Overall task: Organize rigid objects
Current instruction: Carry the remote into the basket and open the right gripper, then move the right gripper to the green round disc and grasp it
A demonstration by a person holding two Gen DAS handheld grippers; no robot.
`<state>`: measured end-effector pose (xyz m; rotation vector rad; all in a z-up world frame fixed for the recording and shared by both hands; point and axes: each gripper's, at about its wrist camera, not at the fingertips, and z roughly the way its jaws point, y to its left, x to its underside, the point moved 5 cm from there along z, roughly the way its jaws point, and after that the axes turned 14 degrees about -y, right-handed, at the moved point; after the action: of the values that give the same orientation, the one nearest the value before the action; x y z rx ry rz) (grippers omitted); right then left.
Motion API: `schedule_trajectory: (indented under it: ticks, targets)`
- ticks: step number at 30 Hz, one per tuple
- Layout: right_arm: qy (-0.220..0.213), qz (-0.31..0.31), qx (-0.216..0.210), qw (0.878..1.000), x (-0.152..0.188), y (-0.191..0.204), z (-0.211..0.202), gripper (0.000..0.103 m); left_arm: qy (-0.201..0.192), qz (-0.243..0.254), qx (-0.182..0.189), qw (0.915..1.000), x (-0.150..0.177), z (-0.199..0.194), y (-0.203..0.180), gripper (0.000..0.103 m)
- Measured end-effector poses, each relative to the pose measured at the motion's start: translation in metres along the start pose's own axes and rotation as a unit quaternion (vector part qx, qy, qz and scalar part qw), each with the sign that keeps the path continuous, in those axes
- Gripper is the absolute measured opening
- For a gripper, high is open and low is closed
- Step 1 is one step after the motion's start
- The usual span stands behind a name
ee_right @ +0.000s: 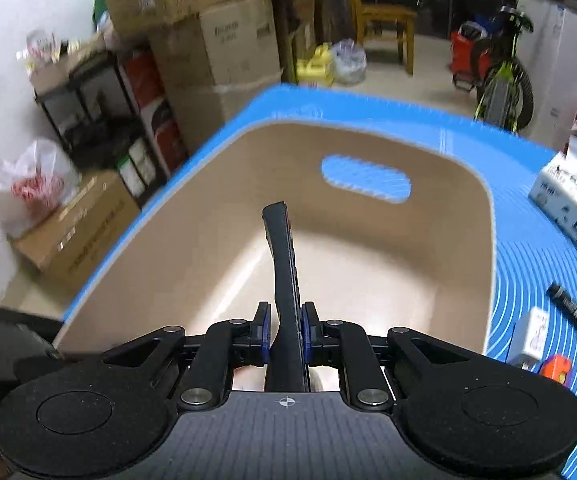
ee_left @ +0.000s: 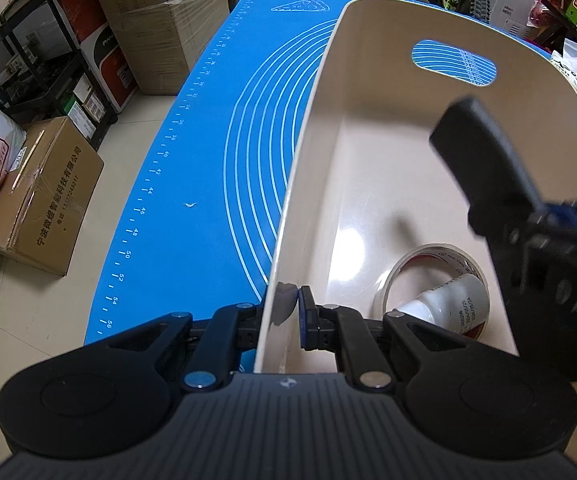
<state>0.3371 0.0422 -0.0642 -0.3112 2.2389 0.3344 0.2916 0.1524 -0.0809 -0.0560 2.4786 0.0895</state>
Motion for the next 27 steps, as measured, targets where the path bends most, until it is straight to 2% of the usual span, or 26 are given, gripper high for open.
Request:
schedule_trajectory:
  ticks: [3,5,6,7,9,10,22,27]
  targets:
    - [0.025,-0.006,0.003,1.0,0.009,-0.001,0.003,0.026,0.0,0.0,0.0,1.0,0.0,0.0,0.0,0.012]
    - [0.017,-0.009,0.005,1.0,0.01,-0.002,0.0,0.026,0.0,0.0,0.0,1.0,0.0,0.0,0.0,0.012]
    - [0.009,-0.008,0.003,1.0,0.007,-0.003,-0.003,0.032,0.0,-0.001,0.001,1.0,0.0,0.0,0.0,0.012]
    - [0.0,-0.005,-0.001,1.0,0.004,-0.005,-0.007,0.046,0.001,-0.001,0.0,1.0,0.0,0.0,0.001,0.012]
    - [-0.013,-0.001,-0.014,1.0,-0.001,-0.007,-0.014,0.064,0.001,0.0,0.0,1.0,0.0,0.0,0.001,0.012]
    - [-0.025,-0.001,-0.017,1.0,-0.004,-0.008,-0.02,0.069,0.001,0.0,-0.001,1.0,0.0,0.0,0.0,0.012]
    - [-0.109,0.008,0.02,0.994,-0.027,-0.05,-0.073,0.088,0.0,0.0,0.0,1.0,0.0,0.001,0.001,0.012]
    - [-0.149,0.021,0.052,0.987,-0.026,-0.084,-0.103,0.089,0.0,-0.001,0.001,1.0,0.001,0.001,0.002,0.012]
